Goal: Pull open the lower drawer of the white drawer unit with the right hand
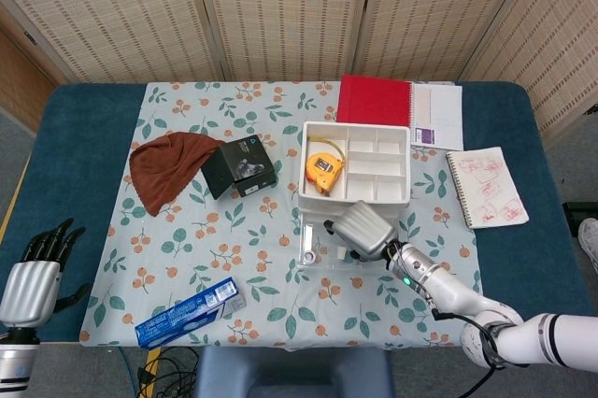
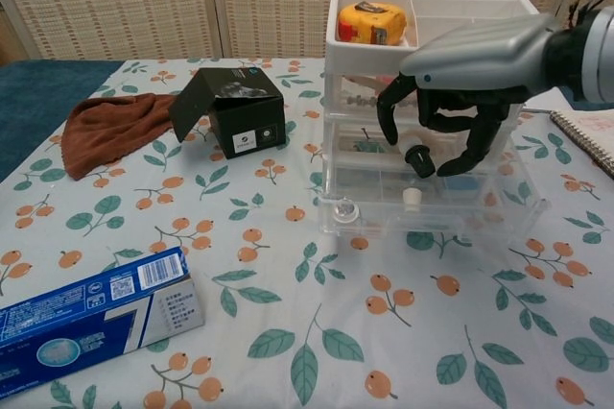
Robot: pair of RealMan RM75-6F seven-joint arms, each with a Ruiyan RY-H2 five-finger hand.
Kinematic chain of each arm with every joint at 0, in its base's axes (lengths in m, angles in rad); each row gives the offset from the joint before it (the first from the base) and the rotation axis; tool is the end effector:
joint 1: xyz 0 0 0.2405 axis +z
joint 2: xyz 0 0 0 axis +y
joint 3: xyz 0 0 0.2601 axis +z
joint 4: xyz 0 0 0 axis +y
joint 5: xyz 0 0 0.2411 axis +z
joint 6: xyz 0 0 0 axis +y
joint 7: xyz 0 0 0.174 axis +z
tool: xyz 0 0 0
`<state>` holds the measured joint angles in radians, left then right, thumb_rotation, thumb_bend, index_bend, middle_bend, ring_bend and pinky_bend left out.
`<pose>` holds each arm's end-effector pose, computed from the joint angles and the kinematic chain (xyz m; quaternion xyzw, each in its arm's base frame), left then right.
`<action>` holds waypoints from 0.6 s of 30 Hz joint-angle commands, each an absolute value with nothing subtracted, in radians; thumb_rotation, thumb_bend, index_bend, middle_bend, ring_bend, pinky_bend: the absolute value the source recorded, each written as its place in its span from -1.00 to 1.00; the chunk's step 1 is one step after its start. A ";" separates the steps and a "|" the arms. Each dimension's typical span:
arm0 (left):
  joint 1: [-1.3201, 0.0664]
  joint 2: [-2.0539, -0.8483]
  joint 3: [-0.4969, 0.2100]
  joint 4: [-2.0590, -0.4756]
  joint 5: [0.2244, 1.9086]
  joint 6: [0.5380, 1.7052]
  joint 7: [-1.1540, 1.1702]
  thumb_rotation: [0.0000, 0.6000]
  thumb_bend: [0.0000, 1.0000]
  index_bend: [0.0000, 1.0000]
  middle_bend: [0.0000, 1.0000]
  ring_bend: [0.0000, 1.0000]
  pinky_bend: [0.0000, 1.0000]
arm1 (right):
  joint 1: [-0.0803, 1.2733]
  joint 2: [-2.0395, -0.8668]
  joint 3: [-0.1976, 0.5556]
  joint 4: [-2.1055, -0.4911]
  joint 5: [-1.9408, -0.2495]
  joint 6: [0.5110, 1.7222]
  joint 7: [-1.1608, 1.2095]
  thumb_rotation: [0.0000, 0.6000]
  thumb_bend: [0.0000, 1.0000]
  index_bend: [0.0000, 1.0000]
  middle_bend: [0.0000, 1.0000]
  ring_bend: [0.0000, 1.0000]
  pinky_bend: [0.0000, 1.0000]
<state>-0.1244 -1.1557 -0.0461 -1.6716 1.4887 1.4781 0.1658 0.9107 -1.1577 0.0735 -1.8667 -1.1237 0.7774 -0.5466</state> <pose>-0.3023 0.2236 0.1127 -0.6166 -0.3608 -0.3751 0.5906 -0.0943 -0.3441 -0.0032 0.8739 -0.2243 0.2691 0.3371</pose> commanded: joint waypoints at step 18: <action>-0.117 -1.149 -0.046 -1.682 1.483 1.481 0.164 1.00 -0.66 -0.72 -0.84 -0.76 -0.75 | 0.944 -1.252 0.015 -1.695 -1.342 0.740 -0.545 1.00 -0.62 -0.12 0.78 1.00 1.00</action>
<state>-0.1168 -1.1488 -0.0458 -1.6820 1.4834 1.4814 0.1643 0.9423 -1.2475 0.0173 -1.6998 -1.3352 0.7413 -0.5481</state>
